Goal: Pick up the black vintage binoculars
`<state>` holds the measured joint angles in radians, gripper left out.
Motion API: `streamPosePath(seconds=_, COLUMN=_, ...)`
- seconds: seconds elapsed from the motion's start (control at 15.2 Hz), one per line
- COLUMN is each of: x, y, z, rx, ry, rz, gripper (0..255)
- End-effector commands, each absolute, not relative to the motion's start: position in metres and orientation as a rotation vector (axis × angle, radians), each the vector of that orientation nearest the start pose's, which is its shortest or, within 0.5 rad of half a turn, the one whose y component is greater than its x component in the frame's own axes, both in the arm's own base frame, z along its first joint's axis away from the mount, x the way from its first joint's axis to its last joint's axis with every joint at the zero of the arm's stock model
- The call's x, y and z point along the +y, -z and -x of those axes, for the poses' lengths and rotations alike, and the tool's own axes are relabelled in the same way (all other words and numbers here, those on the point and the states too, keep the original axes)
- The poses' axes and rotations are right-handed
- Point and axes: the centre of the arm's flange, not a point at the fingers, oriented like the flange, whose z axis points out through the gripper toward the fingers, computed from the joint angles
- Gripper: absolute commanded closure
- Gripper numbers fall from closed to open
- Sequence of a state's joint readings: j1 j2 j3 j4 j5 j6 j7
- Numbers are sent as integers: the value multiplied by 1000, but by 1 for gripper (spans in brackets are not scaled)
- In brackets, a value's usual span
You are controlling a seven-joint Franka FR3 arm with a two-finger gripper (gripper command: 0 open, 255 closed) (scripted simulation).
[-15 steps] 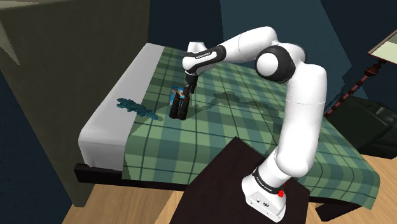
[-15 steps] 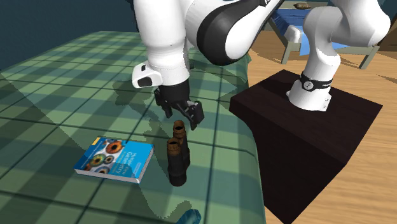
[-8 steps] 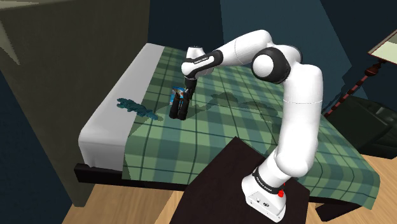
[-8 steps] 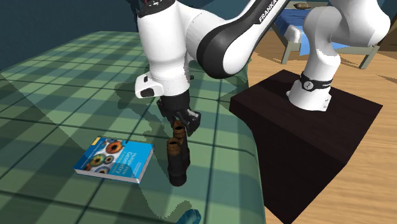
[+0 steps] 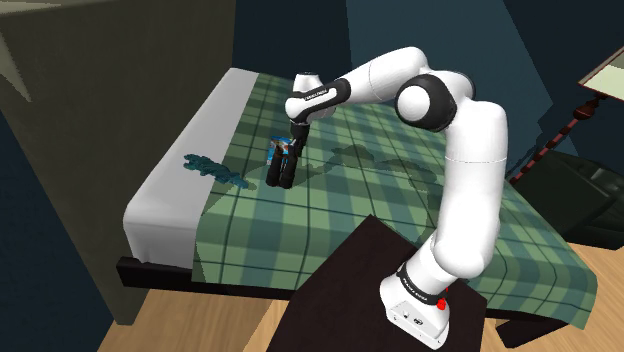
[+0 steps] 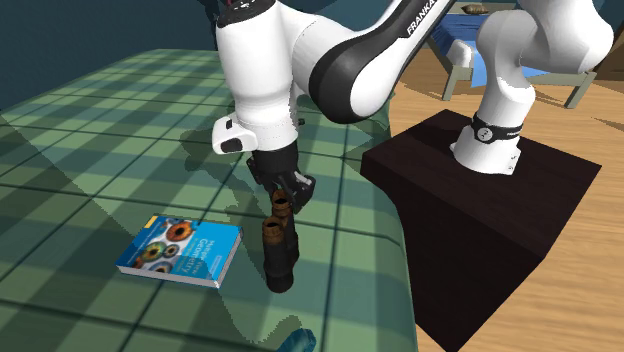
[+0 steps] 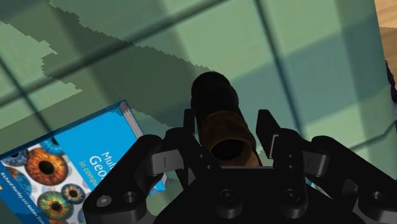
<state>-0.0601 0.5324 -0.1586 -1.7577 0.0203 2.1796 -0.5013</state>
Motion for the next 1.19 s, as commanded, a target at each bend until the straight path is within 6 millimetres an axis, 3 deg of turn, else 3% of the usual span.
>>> streamPosePath(seconds=0.0, x=-132, y=-259, z=-638, rx=-454, ry=-191, rz=3127, gripper=255)
streamPosePath(seconds=0.99, x=-132, y=-338, z=-638, rx=-454, ry=-191, rz=3127, gripper=255)
streamPosePath(seconds=1.12, x=-132, y=-339, z=-638, rx=-454, ry=-191, rz=3127, gripper=255)
